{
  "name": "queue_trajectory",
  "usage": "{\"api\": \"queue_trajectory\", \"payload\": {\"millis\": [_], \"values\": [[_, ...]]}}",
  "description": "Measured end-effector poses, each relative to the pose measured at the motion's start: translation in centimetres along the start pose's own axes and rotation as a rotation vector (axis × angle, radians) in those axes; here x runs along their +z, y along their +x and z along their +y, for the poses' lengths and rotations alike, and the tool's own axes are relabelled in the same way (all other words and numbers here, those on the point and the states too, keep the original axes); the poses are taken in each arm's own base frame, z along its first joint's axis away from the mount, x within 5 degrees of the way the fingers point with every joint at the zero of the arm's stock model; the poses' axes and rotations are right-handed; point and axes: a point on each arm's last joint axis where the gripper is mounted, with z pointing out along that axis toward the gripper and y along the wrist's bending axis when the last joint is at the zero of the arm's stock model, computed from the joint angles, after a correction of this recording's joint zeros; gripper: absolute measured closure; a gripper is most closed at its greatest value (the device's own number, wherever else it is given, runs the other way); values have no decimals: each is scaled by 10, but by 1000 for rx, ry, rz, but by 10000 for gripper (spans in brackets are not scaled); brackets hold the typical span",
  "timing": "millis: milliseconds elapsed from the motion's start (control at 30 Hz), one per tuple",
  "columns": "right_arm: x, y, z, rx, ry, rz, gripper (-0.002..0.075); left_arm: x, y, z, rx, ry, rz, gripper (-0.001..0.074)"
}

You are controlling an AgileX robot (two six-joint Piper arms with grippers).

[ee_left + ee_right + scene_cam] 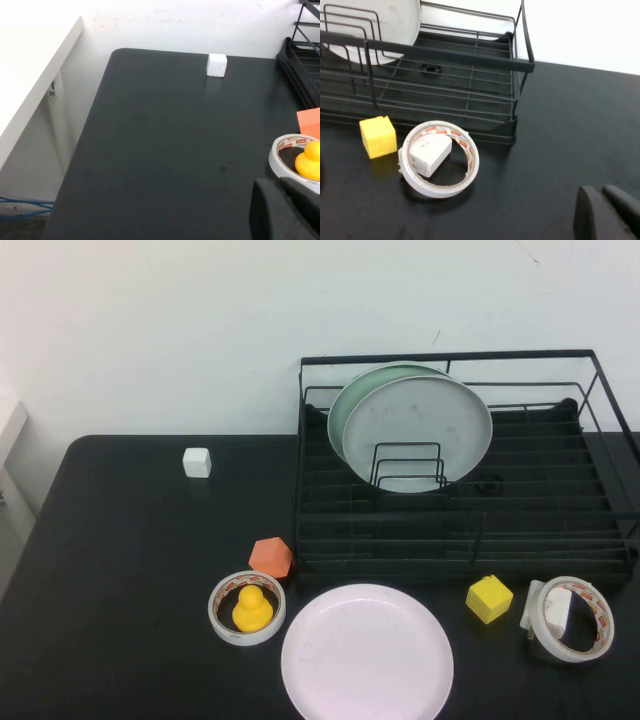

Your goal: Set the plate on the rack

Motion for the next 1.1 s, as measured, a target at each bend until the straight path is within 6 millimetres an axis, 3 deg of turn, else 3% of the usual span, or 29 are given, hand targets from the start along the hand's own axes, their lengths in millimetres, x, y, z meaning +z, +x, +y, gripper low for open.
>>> {"api": "queue_trajectory", "payload": {"millis": [1100], "values": [[0, 0, 0, 11, -5, -1, 715, 0, 0, 0, -7, 2, 0, 737]]}}
